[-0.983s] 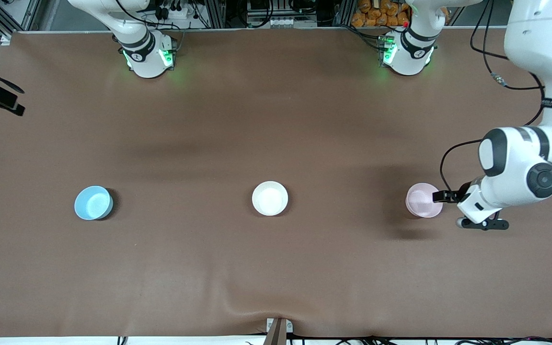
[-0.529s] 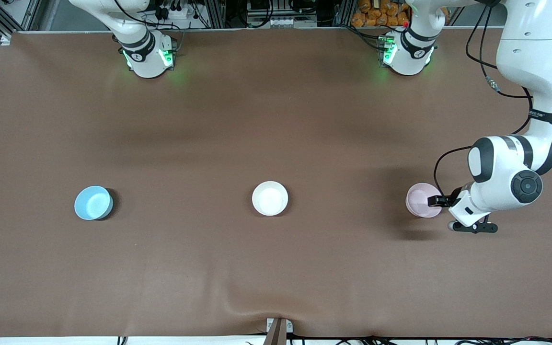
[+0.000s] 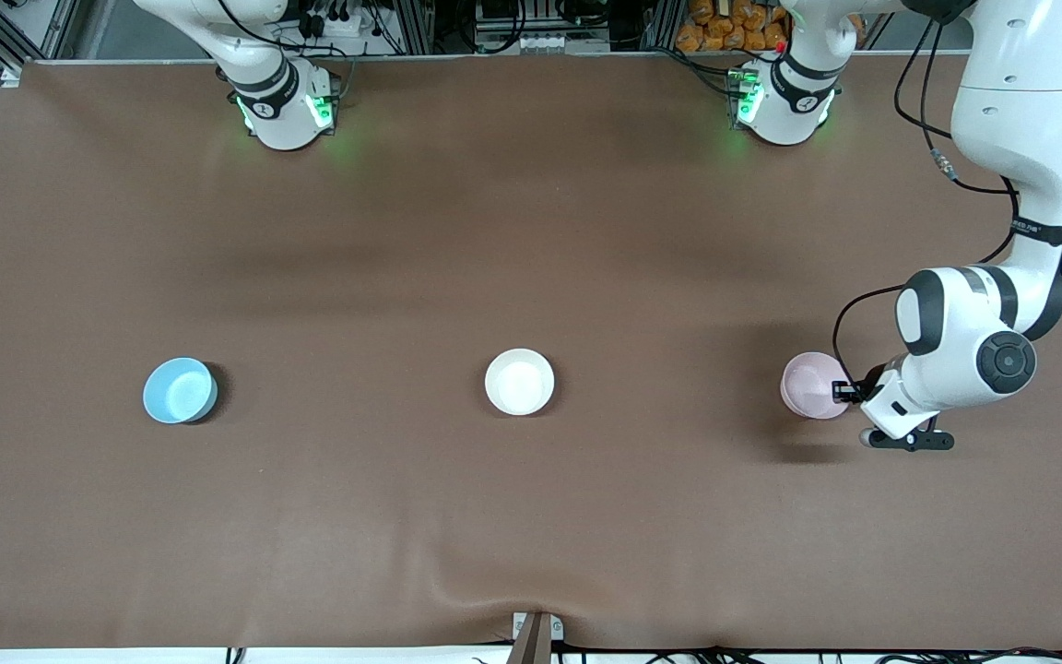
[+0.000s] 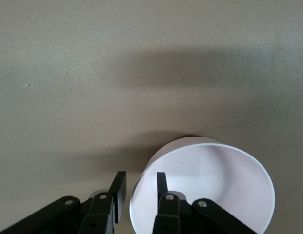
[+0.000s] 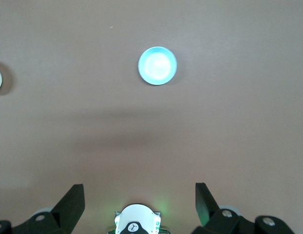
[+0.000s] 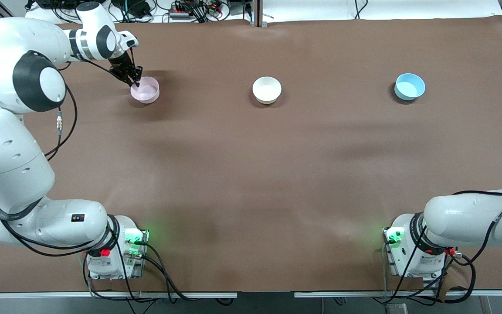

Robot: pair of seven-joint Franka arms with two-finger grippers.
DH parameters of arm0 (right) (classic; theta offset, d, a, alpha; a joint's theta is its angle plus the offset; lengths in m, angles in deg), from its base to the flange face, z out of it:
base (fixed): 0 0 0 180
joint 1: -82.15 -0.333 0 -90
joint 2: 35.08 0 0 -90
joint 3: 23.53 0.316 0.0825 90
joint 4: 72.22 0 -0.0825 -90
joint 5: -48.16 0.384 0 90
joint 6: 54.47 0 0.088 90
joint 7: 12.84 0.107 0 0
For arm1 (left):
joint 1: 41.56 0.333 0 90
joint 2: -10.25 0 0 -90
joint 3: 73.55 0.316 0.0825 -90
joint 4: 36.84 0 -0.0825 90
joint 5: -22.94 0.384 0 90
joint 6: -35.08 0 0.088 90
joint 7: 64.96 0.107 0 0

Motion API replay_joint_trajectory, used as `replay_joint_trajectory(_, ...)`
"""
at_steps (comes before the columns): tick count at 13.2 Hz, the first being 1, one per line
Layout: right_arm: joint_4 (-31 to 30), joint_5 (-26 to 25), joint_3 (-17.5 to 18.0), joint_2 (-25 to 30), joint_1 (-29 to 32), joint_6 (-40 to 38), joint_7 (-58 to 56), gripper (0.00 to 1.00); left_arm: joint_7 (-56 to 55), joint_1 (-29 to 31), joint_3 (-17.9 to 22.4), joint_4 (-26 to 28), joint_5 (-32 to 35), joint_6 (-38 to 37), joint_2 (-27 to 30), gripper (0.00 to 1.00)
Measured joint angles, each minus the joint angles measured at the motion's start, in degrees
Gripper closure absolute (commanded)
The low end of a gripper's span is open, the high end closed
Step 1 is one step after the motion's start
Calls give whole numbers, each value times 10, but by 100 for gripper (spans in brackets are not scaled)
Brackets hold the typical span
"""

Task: Stack pink and blue bowls on white bowl
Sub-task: 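Lift the pink bowl with the left gripper toward the white bowl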

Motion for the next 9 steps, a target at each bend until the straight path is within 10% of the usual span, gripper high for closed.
replay_joint_trajectory(9,4,-23,3,-66,-105,-19,22,0,-6,-31,-21,-65,-2,-62,37,100)
